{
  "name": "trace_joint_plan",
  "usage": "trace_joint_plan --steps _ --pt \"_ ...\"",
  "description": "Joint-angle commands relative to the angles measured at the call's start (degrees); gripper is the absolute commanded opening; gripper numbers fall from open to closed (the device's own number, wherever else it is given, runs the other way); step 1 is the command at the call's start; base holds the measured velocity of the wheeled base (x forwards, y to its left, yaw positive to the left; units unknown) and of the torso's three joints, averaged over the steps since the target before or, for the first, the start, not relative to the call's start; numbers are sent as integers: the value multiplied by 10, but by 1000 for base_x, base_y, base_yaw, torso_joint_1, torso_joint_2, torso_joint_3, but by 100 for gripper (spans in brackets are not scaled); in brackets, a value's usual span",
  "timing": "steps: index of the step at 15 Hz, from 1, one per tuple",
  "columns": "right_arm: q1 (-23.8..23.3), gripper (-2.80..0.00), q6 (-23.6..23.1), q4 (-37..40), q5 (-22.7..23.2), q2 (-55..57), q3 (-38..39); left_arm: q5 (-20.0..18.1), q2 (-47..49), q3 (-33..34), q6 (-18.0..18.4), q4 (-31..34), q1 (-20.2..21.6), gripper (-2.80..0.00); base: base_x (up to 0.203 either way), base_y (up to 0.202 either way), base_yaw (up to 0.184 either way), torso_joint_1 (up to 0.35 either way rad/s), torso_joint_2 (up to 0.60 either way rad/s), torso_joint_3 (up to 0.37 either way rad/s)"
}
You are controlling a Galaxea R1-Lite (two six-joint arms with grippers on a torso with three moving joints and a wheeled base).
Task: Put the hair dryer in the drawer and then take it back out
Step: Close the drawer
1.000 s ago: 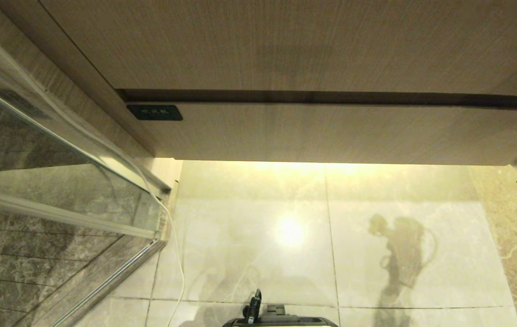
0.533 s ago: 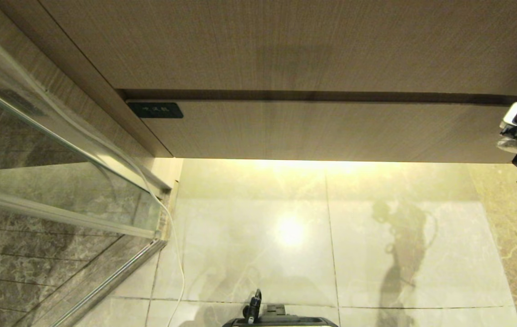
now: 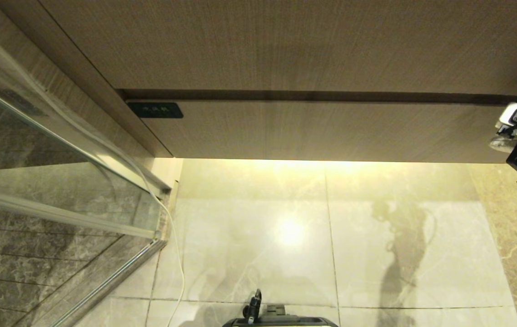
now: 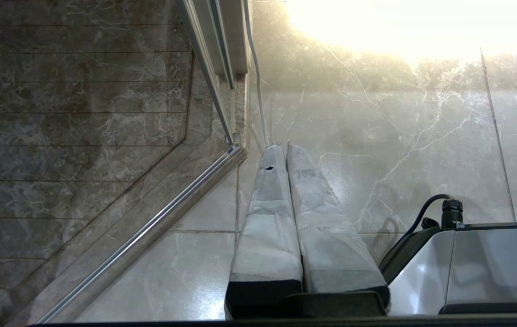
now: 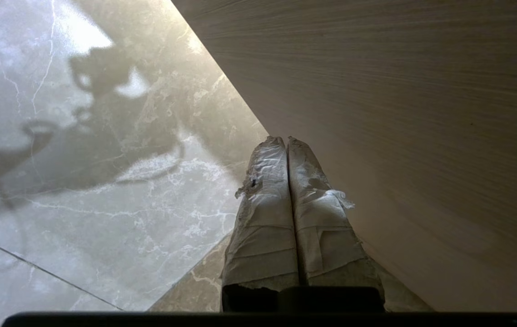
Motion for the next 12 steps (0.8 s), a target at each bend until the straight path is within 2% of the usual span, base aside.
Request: trace_joint_plan --steps 1,4,6,8,9,12 --pt "0 -280 -3 1 1 -5 3 0 0 0 0 0 0 -280 0 0 0 0 0 0" --pt "0 -280 -8 24 -3 -26 14 0 0 0 0 0 0 -280 0 0 0 0 0 0" --pt "0 -280 -12 96 -3 -54 24 0 0 0 0 0 0 -280 0 0 0 0 0 0" --pt "3 -280 9 171 -3 -96 30 0 0 1 0 0 0 -280 0 0 0 0 0 0" --pt "7 -280 43 191 -2 -121 40 0 0 0 0 0 0 -280 0 0 0 0 0 0" --pt "23 -280 201 202 -4 -200 95 0 0 1 0 0 0 -280 0 0 0 0 0 0"
